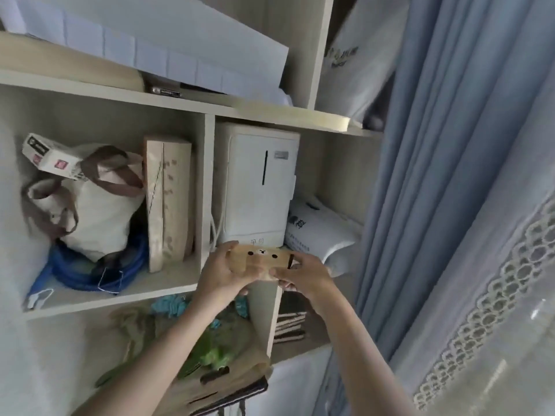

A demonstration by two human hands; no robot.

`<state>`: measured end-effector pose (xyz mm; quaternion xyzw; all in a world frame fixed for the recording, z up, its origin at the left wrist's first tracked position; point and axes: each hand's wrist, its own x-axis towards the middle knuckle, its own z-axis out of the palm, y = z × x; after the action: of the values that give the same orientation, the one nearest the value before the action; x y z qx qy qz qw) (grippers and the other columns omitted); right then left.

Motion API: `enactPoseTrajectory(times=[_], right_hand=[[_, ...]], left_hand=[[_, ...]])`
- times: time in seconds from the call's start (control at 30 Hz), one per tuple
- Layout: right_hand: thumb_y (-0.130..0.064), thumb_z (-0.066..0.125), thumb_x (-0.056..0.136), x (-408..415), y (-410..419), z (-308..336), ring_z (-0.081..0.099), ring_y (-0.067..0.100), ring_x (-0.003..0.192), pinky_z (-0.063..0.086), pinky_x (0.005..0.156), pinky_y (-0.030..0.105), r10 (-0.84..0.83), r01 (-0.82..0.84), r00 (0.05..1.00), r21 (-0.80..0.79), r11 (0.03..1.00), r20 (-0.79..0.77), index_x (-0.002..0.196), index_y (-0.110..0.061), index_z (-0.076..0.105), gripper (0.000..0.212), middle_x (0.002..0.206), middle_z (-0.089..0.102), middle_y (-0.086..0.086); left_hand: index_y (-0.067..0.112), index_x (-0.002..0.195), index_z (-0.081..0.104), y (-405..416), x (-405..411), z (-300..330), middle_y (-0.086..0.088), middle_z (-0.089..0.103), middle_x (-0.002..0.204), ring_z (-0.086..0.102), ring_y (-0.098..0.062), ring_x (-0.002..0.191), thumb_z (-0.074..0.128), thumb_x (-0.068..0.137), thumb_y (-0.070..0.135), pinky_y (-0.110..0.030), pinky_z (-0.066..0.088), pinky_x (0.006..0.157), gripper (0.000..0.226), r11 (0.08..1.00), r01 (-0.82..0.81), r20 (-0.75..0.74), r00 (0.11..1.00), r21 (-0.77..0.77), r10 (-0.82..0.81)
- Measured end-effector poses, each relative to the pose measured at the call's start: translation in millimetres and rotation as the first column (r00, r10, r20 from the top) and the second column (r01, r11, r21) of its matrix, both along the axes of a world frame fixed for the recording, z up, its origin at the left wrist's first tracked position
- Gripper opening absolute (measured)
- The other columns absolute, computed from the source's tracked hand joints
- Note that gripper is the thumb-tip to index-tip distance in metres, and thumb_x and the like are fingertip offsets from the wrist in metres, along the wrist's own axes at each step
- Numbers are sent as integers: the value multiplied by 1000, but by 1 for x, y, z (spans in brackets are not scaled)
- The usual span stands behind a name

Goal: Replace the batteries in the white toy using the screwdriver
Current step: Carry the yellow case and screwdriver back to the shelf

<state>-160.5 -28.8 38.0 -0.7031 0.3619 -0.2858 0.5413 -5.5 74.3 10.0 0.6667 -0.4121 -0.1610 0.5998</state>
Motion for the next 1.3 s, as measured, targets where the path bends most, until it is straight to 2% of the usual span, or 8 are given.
enactPoseTrajectory(times=[0.17, 0.4, 0.47, 0.6, 0.7, 0.83, 1.1, 1.3], right_hand=[[1, 80, 81, 30, -68, -3, 59, 19, 64, 52, 65, 30, 227, -227, 971, 11, 974, -77, 99, -16, 68, 27, 84, 67, 16], [1, 80, 78, 53, -118, -27, 59, 0, 50, 45, 48, 13, 360, -371, 922, -56, 927, -139, 89, -25, 72, 29, 57, 69, -13], [0, 82, 76, 56, -126, -30, 67, -6, 62, 53, 56, 10, 366, -382, 919, -103, 918, -150, 93, -23, 71, 31, 64, 72, -20], [-22, 89, 67, 62, -138, -37, 75, 14, 90, 62, 87, 42, 316, -362, 917, -177, 915, -243, 95, -27, 73, 33, 94, 79, -5], [-37, 91, 59, 64, -144, -36, 71, 20, 80, 61, 78, 47, 252, -358, 889, -234, 904, -383, 103, -16, 69, 52, 92, 75, 3], [-43, 88, 68, 67, -144, -32, 59, 20, 93, 42, 61, 26, 124, -342, 837, -333, 879, -533, 118, -13, 56, 67, 112, 64, 4], [-38, 91, 64, 69, -143, -41, 59, 17, 80, 39, 53, 20, 64, -240, 894, -353, 904, -443, 111, -11, 56, 65, 103, 63, 3], [-33, 91, 62, 69, -138, -62, 65, 20, 83, 39, 59, 19, 7, -119, 964, -407, 906, -266, 114, -12, 64, 62, 95, 69, 5]], left_hand=[[30, 109, 62, -40, 3, -8, 17, 71, 99, 70, -3, 87, 84, 64, 59, -24, 59, 70, 58, 967, -234, 228, 952, 101, 207], [27, 116, 58, -65, 6, -22, 23, 64, 94, 59, 9, 85, 88, 64, 48, -10, 46, 66, 63, 911, -376, 219, 915, 168, 338], [33, 108, 58, -69, 7, -26, 25, 63, 91, 59, 10, 85, 87, 65, 48, -6, 43, 64, 54, 901, -393, 226, 909, 181, 351], [33, 93, 58, -75, 11, -32, 21, 58, 93, 58, 1, 89, 83, 63, 59, -12, 48, 76, 48, 873, -447, 284, 878, 194, 386], [29, 96, 66, -77, 18, -37, 14, 57, 100, 57, -11, 101, 82, 60, 62, -25, 48, 87, 51, 859, -476, 285, 864, 188, 416], [23, 108, 66, -76, 17, -36, 16, 54, 100, 56, -11, 102, 84, 66, 50, -26, 47, 90, 53, 867, -468, 293, 864, 172, 408], [19, 130, 61, -76, 19, -37, 5, 57, 125, 55, -17, 121, 79, 64, 58, -35, 45, 108, 79, 870, -459, 246, 877, 178, 412], [17, 133, 59, -74, 14, -35, 12, 51, 118, 54, -14, 119, 84, 70, 45, -23, 41, 99, 73, 871, -472, 256, 866, 134, 429]])
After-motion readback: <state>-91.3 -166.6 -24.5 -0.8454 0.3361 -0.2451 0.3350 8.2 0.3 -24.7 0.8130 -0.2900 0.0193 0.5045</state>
